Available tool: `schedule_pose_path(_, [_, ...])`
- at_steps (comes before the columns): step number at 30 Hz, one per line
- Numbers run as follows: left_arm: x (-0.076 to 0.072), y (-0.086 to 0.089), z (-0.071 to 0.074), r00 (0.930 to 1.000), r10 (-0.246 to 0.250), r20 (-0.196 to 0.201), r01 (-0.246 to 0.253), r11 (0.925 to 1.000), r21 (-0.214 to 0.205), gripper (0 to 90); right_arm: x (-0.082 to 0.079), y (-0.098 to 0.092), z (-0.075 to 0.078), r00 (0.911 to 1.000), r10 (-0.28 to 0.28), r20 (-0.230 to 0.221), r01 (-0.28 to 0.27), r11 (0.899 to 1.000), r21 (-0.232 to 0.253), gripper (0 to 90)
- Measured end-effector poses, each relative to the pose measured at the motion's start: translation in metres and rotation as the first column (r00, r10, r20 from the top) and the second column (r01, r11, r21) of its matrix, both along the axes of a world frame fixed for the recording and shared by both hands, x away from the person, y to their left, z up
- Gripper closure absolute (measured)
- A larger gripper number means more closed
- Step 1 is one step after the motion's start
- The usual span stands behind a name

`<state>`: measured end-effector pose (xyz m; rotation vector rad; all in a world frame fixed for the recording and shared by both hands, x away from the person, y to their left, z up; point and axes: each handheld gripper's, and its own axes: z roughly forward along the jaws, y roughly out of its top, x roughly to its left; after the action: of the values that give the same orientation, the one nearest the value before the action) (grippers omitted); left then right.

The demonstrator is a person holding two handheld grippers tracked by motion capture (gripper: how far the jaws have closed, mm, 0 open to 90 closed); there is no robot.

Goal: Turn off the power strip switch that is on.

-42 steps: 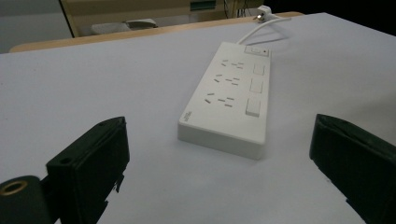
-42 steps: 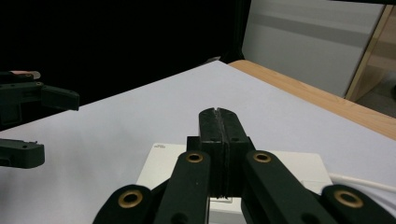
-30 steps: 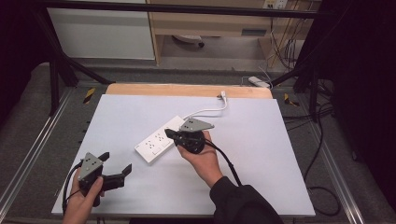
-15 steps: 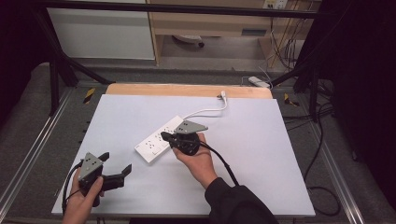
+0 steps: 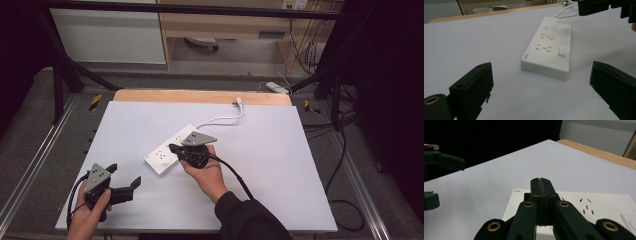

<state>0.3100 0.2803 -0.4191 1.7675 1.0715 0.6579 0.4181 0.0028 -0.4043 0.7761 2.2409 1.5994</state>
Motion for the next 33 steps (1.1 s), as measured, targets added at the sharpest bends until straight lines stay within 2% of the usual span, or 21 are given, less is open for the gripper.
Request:
schedule_pose_path(17, [0.001,-0.001,-0.001,0.9999,-0.006,-0.013,0.006,0.9999,0.015,4.9,0.002,0.011,-0.016,0.9997,-0.002,-0.024,0.001,1.0,-0.015,90.0])
schedule_pose_path(33, [0.001,-0.002,-0.002,0.9997,-0.009,-0.021,0.01,0.9996,0.026,5.0,0.002,0.016,-0.024,0.9993,0.006,-0.038,-0.008,0.999,-0.035,90.0])
